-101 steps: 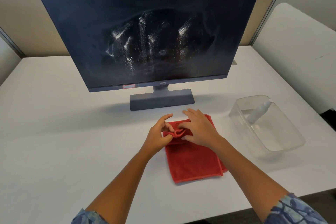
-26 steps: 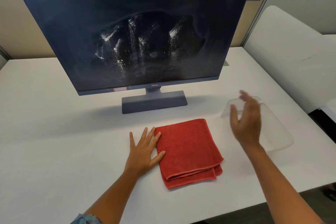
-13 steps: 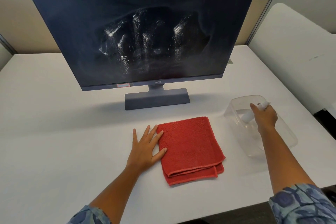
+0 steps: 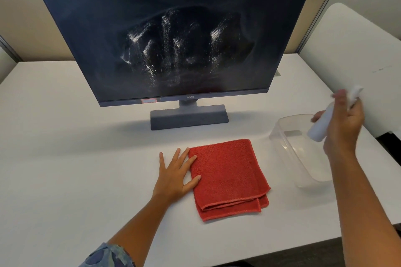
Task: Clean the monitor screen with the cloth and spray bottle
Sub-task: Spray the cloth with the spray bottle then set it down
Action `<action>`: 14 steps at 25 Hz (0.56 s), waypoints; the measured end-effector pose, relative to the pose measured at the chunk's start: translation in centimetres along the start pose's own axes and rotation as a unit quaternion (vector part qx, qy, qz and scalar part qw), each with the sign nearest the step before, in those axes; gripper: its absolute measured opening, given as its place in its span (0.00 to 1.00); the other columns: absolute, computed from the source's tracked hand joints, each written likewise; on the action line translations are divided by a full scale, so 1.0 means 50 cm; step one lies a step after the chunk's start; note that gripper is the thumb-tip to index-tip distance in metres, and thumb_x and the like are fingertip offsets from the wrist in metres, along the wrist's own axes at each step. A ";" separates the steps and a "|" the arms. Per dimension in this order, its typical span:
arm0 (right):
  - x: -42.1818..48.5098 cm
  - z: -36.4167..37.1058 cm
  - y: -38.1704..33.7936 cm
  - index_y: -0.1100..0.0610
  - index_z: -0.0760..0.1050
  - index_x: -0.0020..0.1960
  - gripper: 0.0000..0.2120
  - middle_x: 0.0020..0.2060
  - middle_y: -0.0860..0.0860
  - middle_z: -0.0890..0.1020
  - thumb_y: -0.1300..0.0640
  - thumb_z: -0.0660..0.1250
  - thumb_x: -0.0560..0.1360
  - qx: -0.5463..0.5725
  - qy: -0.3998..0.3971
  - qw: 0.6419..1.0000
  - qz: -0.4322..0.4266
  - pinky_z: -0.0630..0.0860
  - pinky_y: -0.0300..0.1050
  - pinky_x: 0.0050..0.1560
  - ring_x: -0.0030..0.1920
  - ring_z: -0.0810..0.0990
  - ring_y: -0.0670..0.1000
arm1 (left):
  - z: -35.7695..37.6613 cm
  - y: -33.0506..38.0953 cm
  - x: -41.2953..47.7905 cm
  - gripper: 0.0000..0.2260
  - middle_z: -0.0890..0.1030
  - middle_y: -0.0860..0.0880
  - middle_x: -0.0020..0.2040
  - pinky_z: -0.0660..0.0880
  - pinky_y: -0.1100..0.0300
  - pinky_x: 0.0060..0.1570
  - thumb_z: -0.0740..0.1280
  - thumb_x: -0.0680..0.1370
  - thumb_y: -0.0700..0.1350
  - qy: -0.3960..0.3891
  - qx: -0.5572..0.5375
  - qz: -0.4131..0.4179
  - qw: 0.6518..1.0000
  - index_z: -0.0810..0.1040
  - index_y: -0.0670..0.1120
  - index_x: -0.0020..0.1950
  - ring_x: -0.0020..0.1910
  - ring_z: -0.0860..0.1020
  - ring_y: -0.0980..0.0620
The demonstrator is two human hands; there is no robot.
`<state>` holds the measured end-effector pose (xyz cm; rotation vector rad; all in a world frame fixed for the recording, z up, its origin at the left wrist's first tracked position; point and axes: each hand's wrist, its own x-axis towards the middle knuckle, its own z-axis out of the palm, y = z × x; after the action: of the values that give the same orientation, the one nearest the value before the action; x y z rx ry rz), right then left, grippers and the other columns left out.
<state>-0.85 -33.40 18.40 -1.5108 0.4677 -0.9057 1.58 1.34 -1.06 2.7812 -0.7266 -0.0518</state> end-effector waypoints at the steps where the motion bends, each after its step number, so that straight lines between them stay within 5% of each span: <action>1: -0.023 0.020 -0.002 0.47 0.74 0.39 0.14 0.28 0.44 0.74 0.38 0.64 0.73 0.031 -0.040 0.996 0.068 0.73 0.36 0.25 0.23 0.74 0.46 | 0.000 0.001 0.000 0.30 0.55 0.51 0.77 0.33 0.37 0.70 0.45 0.75 0.68 0.001 -0.003 -0.001 1.000 0.56 0.57 0.74 0.76 0.49 0.48; 3: -0.080 0.059 0.021 0.51 0.74 0.34 0.21 0.24 0.47 0.73 0.35 0.61 0.72 0.048 -0.139 0.961 0.232 0.69 0.34 0.22 0.20 0.71 0.46 | -0.001 0.001 0.000 0.30 0.54 0.51 0.77 0.33 0.37 0.70 0.45 0.74 0.68 0.000 0.001 -0.002 1.000 0.55 0.57 0.74 0.76 0.48 0.49; 8: -0.246 0.125 0.133 0.55 0.70 0.28 0.31 0.21 0.52 0.71 0.25 0.60 0.62 -0.047 -0.348 0.783 0.514 0.67 0.37 0.23 0.19 0.68 0.50 | -0.002 0.001 -0.002 0.31 0.55 0.51 0.77 0.33 0.37 0.70 0.44 0.74 0.69 0.008 -0.006 -0.002 1.000 0.56 0.57 0.74 0.76 0.49 0.49; 11: -0.301 0.154 0.175 0.55 0.67 0.26 0.31 0.21 0.51 0.69 0.26 0.62 0.63 -0.058 -0.369 0.716 0.590 0.65 0.37 0.23 0.19 0.66 0.49 | -0.001 0.001 -0.005 0.30 0.58 0.50 0.76 0.35 0.37 0.70 0.47 0.75 0.68 0.021 -0.013 -0.001 1.000 0.59 0.55 0.73 0.76 0.51 0.48; 14: -0.311 0.180 0.191 0.55 0.65 0.26 0.27 0.20 0.50 0.68 0.32 0.63 0.66 -0.050 -0.347 0.691 0.632 0.63 0.35 0.21 0.18 0.64 0.48 | -0.001 0.002 -0.006 0.30 0.59 0.50 0.76 0.36 0.37 0.70 0.48 0.75 0.67 0.027 -0.013 0.001 1.000 0.60 0.55 0.73 0.76 0.53 0.48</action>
<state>-1.41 -17.60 5.58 -1.0917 0.8014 0.7849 1.29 1.42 -0.98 2.7457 -0.7108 0.0141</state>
